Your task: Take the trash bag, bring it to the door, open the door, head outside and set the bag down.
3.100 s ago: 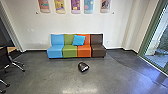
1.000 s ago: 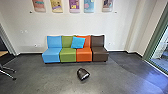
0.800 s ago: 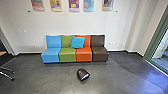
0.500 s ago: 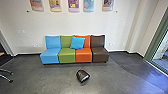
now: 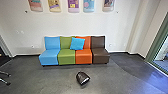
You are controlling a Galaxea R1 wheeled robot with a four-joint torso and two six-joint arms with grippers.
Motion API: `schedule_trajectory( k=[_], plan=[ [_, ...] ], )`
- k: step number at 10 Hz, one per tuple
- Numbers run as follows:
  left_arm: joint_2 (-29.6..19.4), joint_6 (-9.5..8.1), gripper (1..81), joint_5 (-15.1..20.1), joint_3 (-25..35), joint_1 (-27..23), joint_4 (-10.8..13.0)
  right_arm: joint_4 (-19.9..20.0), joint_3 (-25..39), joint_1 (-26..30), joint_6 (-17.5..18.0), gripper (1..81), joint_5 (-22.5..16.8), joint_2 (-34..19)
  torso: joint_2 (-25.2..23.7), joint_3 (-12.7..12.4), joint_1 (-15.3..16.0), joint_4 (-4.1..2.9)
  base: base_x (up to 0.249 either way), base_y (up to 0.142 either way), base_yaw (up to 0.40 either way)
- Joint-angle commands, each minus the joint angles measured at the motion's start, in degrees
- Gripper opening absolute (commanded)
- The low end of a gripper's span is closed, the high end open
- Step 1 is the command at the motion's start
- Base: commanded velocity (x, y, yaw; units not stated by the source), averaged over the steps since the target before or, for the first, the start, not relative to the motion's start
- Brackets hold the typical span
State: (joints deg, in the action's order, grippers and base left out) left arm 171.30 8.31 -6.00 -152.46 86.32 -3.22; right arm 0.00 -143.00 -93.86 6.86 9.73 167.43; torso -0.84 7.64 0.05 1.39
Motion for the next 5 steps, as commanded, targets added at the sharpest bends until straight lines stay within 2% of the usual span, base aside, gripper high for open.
schedule_trajectory(
  k=[1, 4, 5],
  plan=[
    [0.01, 0.12, 81.1, 3.36, 0.05, -1.72, -0.12, -0.01, 0.53, 0.73, -0.28, 81.1, -3.84, -0.57, 0.0, 0.0, 0.0, 0.0, 0.142, 0.0, 0.0],
    [-0.17, 0.04, 81.1, 3.45, 0.14, -1.72, -0.39, 0.53, 3.96, 1.17, 0.43, 81.1, -4.28, -2.86, 0.0, 0.0, 0.0, 0.0, 0.141, 0.0, 0.0],
    [-0.34, 0.04, 81.1, 3.45, 0.31, -1.72, -0.39, 0.44, 7.1, 1.25, 0.43, 81.1, -4.28, -4.61, 0.0, 0.0, 0.0, 0.0, 0.14, 0.0, 0.0]
  ],
)
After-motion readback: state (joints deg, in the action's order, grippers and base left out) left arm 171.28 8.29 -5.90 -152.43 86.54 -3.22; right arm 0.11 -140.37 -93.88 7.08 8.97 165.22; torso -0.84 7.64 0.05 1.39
